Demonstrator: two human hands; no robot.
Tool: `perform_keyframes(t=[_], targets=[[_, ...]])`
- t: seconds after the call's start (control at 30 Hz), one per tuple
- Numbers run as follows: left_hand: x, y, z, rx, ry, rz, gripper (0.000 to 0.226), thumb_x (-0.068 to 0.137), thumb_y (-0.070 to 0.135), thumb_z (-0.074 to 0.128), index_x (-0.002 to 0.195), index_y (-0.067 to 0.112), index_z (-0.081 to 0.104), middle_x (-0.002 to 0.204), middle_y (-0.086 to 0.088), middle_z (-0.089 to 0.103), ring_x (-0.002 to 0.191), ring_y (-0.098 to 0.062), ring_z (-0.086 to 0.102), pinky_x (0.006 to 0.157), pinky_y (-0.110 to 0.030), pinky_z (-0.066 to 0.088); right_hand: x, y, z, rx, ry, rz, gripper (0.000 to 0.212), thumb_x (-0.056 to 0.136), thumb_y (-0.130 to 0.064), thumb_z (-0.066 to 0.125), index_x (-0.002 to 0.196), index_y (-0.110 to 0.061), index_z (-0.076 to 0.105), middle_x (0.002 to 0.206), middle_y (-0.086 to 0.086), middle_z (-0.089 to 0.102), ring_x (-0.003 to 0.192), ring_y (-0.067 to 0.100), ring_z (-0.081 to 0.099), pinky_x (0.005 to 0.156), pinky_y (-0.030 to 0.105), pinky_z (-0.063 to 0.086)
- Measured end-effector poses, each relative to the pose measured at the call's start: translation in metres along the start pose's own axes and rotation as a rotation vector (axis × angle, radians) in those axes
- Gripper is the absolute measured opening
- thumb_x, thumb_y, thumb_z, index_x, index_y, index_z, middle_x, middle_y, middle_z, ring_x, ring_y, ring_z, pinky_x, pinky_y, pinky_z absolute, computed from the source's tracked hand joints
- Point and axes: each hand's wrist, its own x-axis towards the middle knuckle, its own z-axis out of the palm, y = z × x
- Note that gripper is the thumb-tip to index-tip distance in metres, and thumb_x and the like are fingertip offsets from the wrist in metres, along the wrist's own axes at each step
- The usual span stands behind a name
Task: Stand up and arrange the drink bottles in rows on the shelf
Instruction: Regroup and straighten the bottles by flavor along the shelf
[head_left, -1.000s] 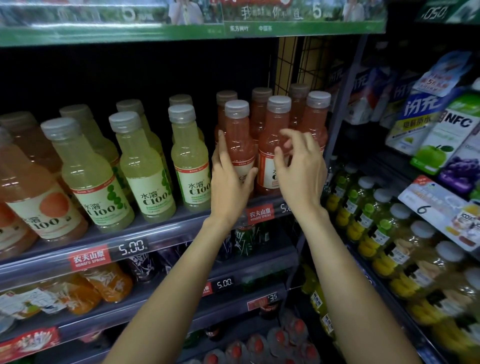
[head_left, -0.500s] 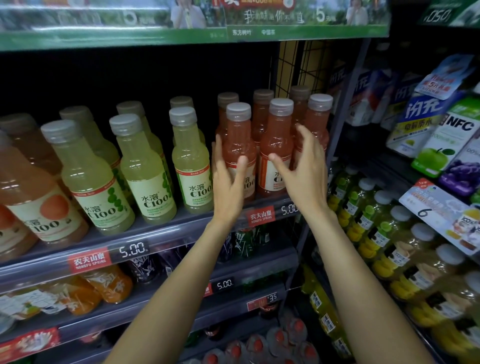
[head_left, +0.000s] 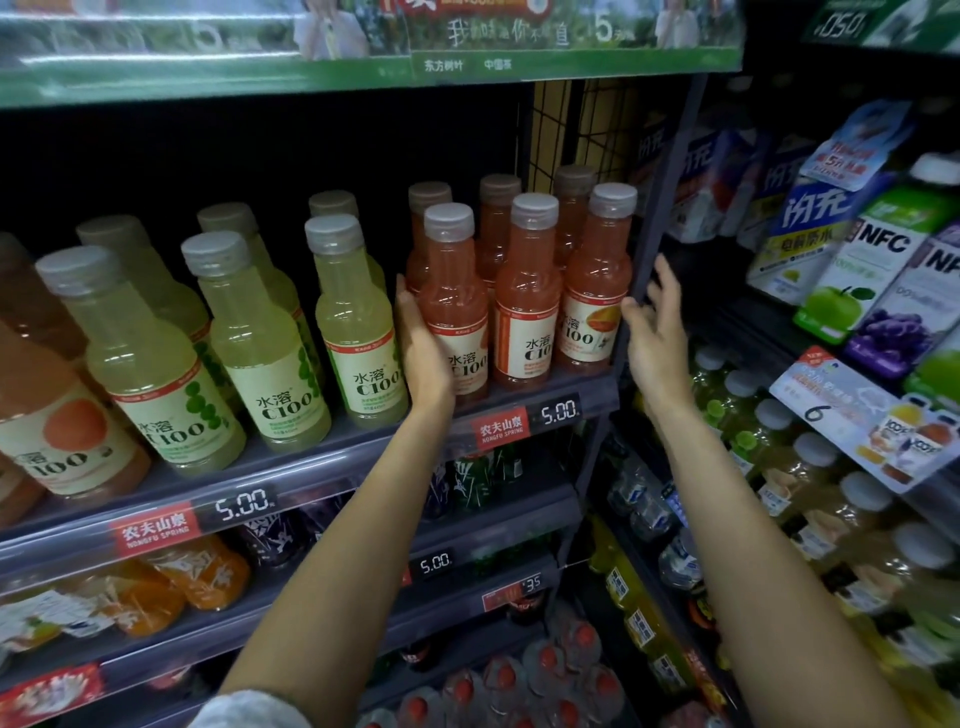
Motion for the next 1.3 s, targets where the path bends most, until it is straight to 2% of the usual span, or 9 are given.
perform_keyframes(t=[0.13,0.2,0.37,0.5,0.73,0.93,1.0,1.17,1.3], targets=[[0.012,-0.014,-0.003,0.072,-0.036,-0.095,0.095,0.062,0.095,0.036,0.142,0.043,0.039,0.142,0.008,0.051,0.130,-0.015,0.048,0.113,-0.045,0.031,0.000,0.002,0.001,0.004,-0.011,-0.003,0.056,0.099,-0.024,0.045,0.149,-0.031,0.020,0.152,0.007,0.030,0.139,0.015,0.030,0.115,0.040,0.028],[0.018,-0.022,-0.004,0.087,-0.032,-0.104,0.101,0.054,0.098,0.039,0.137,0.042,0.046,0.136,0.009,0.056,0.125,-0.014,0.052,0.111,-0.045,0.033,0.000,0.001,0.001,0.008,-0.013,-0.001,0.056,0.100,-0.024,0.045,0.149,-0.029,0.019,0.153,0.007,0.028,0.140,0.015,0.028,0.115,0.039,0.027],[-0.001,0.004,0.008,0.118,0.054,-0.050,0.061,0.065,0.077,0.035,0.119,0.051,0.048,0.129,0.008,0.060,0.118,-0.015,0.057,0.107,-0.045,0.039,0.000,0.003,0.001,0.022,-0.022,-0.007,0.058,0.099,-0.030,0.046,0.150,-0.031,0.017,0.155,0.002,0.025,0.141,0.013,0.026,0.116,0.040,0.026],[-0.008,0.011,0.014,0.136,0.072,-0.021,0.049,0.075,0.067,0.031,0.119,0.049,0.044,0.126,0.007,0.059,0.115,-0.017,0.057,0.104,-0.047,0.041,-0.002,0.004,0.002,0.023,-0.013,-0.019,0.061,0.097,-0.039,0.046,0.150,-0.032,0.016,0.155,0.000,0.026,0.140,0.013,0.029,0.115,0.043,0.028],[-0.009,0.009,0.020,0.140,0.048,-0.030,0.053,0.066,0.075,0.029,0.112,0.055,0.047,0.120,0.008,0.064,0.110,-0.016,0.060,0.100,-0.046,0.045,-0.001,0.000,0.003,0.040,-0.018,-0.006,0.056,0.100,-0.039,0.039,0.150,-0.028,0.016,0.156,0.000,0.023,0.136,0.002,0.025,0.114,0.029,0.025],[-0.011,0.008,0.020,0.153,0.045,-0.037,0.051,0.073,0.071,0.029,0.117,0.054,0.049,0.122,0.008,0.063,0.112,-0.016,0.060,0.101,-0.045,0.045,-0.001,0.004,0.003,0.005,-0.022,-0.007,0.058,0.100,-0.040,0.041,0.150,-0.030,0.014,0.157,-0.002,0.020,0.141,0.007,0.021,0.117,0.037,0.023],[-0.008,0.009,0.018,0.156,0.038,-0.060,0.059,0.080,0.069,0.029,0.130,0.045,0.049,0.130,0.008,0.060,0.119,-0.015,0.056,0.106,-0.044,0.041,-0.005,0.002,0.003,-0.061,-0.005,-0.022,0.061,0.099,-0.038,0.043,0.151,-0.027,0.013,0.157,-0.002,0.020,0.142,0.011,0.022,0.117,0.040,0.024],[-0.041,0.029,-0.002,0.220,-0.205,-0.136,0.049,0.102,0.048,0.026,0.138,0.021,0.047,0.138,0.002,0.053,0.121,-0.012,0.052,0.101,-0.027,0.040,-0.041,-0.011,0.009,-0.218,0.141,-0.193,0.054,0.094,-0.024,0.051,0.144,-0.014,0.033,0.145,0.005,0.038,0.134,0.019,0.035,0.110,0.042,0.033],[-0.084,0.056,-0.053,0.327,-0.410,-0.030,0.039,0.100,0.031,0.045,0.139,0.023,0.045,0.133,0.014,0.052,0.121,0.000,0.050,0.100,-0.019,0.038,-0.081,-0.028,0.030,-0.210,0.099,-0.376,0.033,0.091,-0.014,0.050,0.123,-0.011,0.054,0.124,-0.002,0.054,0.118,0.016,0.050,0.100,0.030,0.041]])
